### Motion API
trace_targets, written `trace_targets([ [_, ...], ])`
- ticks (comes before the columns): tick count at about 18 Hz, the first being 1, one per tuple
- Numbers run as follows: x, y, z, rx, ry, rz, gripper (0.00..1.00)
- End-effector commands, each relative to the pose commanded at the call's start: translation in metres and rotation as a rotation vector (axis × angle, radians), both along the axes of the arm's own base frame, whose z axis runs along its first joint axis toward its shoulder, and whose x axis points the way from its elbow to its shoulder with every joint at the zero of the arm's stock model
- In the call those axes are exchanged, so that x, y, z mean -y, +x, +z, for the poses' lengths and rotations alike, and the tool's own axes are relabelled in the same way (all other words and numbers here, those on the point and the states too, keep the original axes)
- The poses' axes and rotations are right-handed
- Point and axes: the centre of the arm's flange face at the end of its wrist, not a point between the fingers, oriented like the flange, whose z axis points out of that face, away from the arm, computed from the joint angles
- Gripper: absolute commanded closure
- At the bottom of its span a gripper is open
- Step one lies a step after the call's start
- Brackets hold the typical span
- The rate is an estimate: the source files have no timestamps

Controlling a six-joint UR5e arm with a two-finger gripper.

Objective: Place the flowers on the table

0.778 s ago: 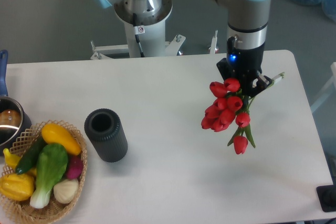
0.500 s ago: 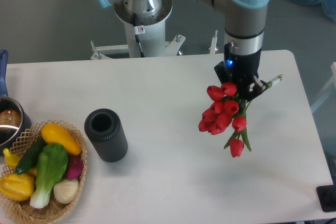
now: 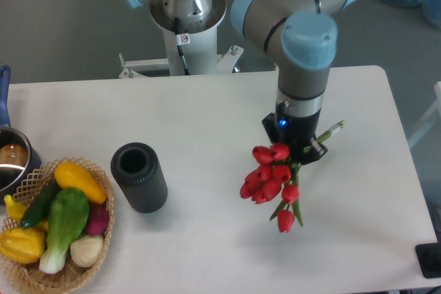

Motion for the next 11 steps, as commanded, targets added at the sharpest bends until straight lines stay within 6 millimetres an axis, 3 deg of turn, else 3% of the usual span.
trace_targets([
  [3,0.001,0.009,-0.017,0.027,-0.017,-0.008,0.68],
  [6,0.005,0.01,-0.035,0.053,-0.036,-0.009,0.3],
  [8,0.005,0.007,-0.032,0.024,-0.014,0.015,0.0],
  [11,0.014,0.001,-0.019,0.004,0.009,0.068,0.0],
])
